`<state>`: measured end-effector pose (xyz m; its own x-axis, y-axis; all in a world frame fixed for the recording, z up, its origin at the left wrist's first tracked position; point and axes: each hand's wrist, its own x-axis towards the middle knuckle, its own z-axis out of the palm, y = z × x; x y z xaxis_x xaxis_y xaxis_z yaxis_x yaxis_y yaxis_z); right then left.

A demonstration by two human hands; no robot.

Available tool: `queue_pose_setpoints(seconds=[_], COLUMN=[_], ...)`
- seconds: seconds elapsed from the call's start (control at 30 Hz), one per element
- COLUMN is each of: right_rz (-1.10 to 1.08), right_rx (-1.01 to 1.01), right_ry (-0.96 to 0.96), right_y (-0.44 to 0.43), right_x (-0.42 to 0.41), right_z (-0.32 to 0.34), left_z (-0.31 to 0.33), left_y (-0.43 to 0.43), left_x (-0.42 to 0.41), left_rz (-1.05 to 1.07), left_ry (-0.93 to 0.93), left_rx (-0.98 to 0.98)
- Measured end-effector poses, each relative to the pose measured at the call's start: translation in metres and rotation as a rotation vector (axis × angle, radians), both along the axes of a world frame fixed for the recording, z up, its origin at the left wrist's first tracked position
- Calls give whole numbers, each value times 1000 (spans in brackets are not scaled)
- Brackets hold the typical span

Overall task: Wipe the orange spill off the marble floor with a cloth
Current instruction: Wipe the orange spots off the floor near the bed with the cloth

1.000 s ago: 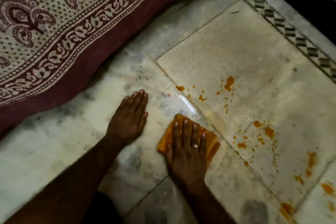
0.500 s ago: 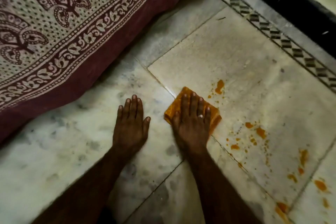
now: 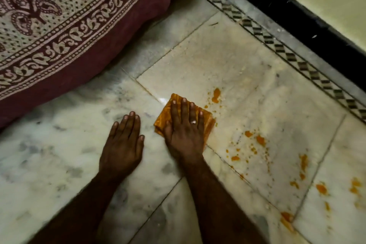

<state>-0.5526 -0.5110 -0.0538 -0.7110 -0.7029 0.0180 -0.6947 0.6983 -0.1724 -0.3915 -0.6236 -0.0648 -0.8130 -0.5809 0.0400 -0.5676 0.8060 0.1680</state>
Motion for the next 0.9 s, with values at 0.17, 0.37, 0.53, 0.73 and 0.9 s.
queue_pose_setpoints(seconds=[0.17, 0.37, 0.53, 0.73, 0.9], right_rz=[-226, -481, -95, 31, 23], right_rx=[42, -17, 19, 3, -2], right_ry=[24, 7, 52, 107, 115], right_y=[76, 137, 90, 87, 82], right_x=[14, 96, 85, 53, 54], right_z=[4, 6, 6, 6, 10], left_z=[2, 2, 0, 2, 8], left_y=[0, 1, 1, -1, 3], left_x=[-1, -1, -2, -1, 2], left_rz=[13, 21, 13, 3, -22], left_ry=[-8, -8, 1, 36, 63], left_rx=[34, 46, 26, 27, -34])
